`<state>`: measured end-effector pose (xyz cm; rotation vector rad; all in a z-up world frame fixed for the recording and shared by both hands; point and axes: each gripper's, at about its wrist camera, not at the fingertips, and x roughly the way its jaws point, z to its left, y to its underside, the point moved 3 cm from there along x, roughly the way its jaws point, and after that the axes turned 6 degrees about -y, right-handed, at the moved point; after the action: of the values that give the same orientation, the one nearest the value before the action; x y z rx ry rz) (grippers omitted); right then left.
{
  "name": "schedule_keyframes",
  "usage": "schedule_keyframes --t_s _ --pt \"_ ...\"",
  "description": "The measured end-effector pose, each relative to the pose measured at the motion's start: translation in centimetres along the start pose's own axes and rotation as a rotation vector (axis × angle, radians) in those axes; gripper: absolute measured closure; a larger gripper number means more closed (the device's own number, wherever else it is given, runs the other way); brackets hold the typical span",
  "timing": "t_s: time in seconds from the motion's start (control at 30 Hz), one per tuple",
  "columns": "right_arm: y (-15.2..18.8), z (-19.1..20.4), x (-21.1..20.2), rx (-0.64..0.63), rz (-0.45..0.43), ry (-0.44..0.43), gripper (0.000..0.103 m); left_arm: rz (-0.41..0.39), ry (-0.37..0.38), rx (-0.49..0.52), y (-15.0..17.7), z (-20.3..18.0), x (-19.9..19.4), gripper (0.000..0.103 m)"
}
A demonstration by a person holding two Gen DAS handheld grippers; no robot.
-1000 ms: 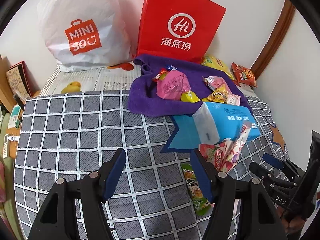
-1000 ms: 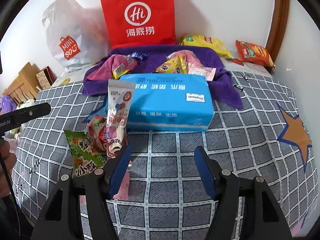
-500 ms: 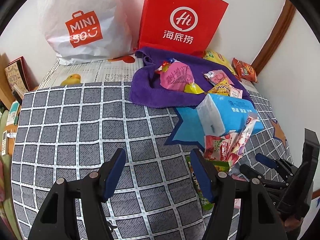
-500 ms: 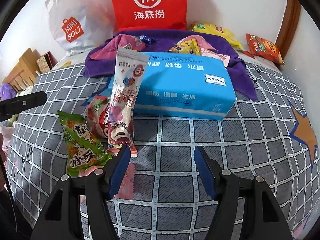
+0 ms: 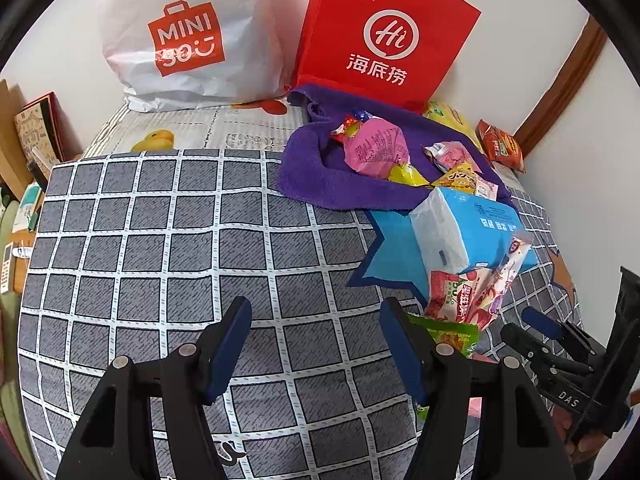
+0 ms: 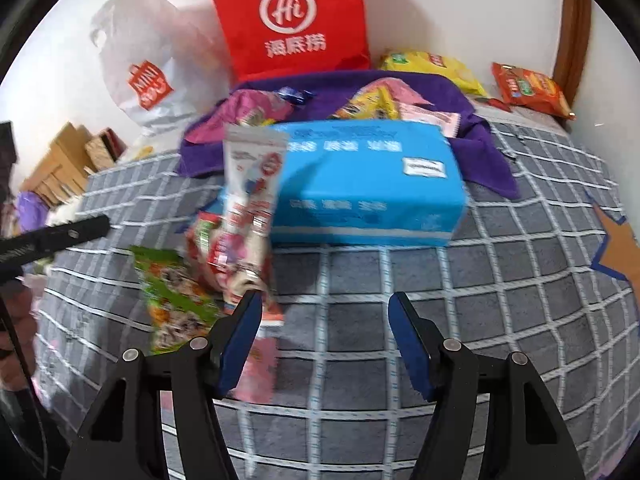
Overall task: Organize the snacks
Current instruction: 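Grasp the white ice-cream packet with the right tool while the left tool grasps the green snack bag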
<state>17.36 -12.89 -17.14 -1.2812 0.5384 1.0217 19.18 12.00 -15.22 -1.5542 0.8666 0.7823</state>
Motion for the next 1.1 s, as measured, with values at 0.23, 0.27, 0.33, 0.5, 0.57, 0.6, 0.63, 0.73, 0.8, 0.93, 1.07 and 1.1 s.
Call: schedule_keyframes --t_s 0.23,0.27,0.33,0.5,0.57,0.6,0.63,0.73,0.8,0.93,1.07,1.1 --pt "-1.6 2.0 0.4 -0.023 -0.034 -0.073 0.038 -0.009 -0.009 0.008 -0.1 -0.2 -0.5 0.039" --pt "-1.8 2.2 0.8 -0.020 -0.027 -0.073 0.041 -0.009 -0.011 0.008 0.0 -0.1 -0.6 0.039" --pt "-2.0 2.4 1.6 -0.011 -0.015 -0.084 0.052 -0.009 -0.017 0.008 0.0 -0.2 -0.6 0.039" --pt "-2.2 2.4 2.8 0.023 0.009 -0.147 0.080 0.001 -0.016 0.008 0.3 -0.6 -0.5 0.039" --pt "-2.2 2.5 2.6 0.018 -0.002 -0.154 0.084 0.005 -0.003 0.007 0.4 -1.1 -0.4 0.039" --pt "-2.2 2.4 2.2 0.015 -0.015 -0.155 0.084 0.007 0.010 0.008 0.5 -1.5 -0.4 0.039" --pt "-2.2 2.3 1.6 0.011 -0.025 -0.156 0.084 0.008 0.024 0.009 0.6 -1.9 -0.4 0.039" --pt "-2.2 1.7 -0.3 0.005 -0.048 -0.162 0.084 0.007 0.085 0.019 0.9 -3.4 -0.6 0.039" --pt "-2.0 0.8 -1.7 -0.001 -0.061 -0.126 0.084 0.007 0.104 0.042 1.2 -4.6 -0.7 0.039" --pt "-1.1 -1.7 -3.5 -0.005 -0.034 -0.037 0.084 0.036 0.099 0.092 2.2 -6.9 0.3 0.039" --pt "0.6 -3.6 -4.2 -0.044 -0.005 0.022 0.083 0.100 0.068 0.103 3.6 -8.2 2.4 0.039" --pt "1.0 -4.0 -4.1 -0.043 0.003 0.028 0.083 0.111 0.065 0.102 3.9 -8.5 2.8 0.039"
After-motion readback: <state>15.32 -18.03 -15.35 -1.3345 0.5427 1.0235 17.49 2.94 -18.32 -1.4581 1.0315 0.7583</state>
